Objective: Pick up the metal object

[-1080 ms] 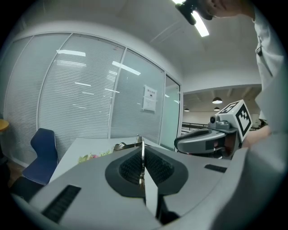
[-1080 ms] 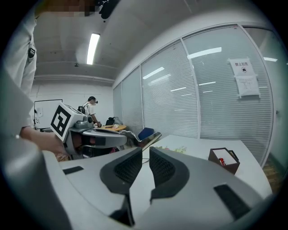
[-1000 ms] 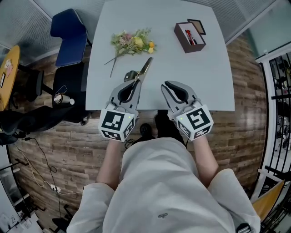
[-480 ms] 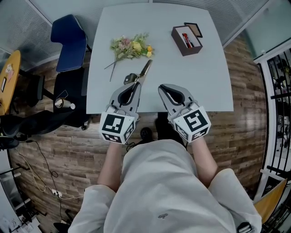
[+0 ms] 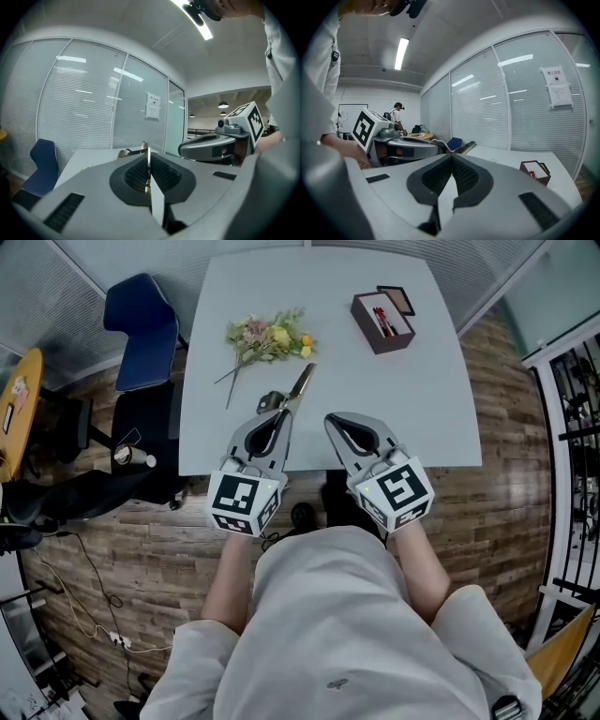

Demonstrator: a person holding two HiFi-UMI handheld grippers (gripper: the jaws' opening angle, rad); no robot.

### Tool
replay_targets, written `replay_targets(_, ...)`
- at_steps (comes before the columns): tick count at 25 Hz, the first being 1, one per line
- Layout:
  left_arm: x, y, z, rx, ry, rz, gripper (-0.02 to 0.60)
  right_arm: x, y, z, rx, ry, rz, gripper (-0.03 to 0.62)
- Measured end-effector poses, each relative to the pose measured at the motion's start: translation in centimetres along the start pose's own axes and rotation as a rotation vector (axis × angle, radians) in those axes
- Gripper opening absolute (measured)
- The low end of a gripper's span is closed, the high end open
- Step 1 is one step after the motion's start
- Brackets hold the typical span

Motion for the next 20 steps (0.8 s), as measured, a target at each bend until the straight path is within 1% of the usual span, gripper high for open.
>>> replay_targets(11,0.5,0.0,-0.1,0.007,-0.002,0.002,0.021,0.1,-0.7,-0.2,0.004,-0.018,0.001,0.006)
replay_targets(20,1.0,0.0,-0.2,0.009,0.013,0.010,0.021,-0.1,-1.2,-0.1,0.011,-0.014,0.005,0.006)
Point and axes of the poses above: the fingertips, and each gripper's own axes: y backward along the fingers, x to its left, z out of its top, the point moved 2 cm from there along y, backward along the fingers, and after that the axes turned 7 degrees about x, right-handed, at the moved point
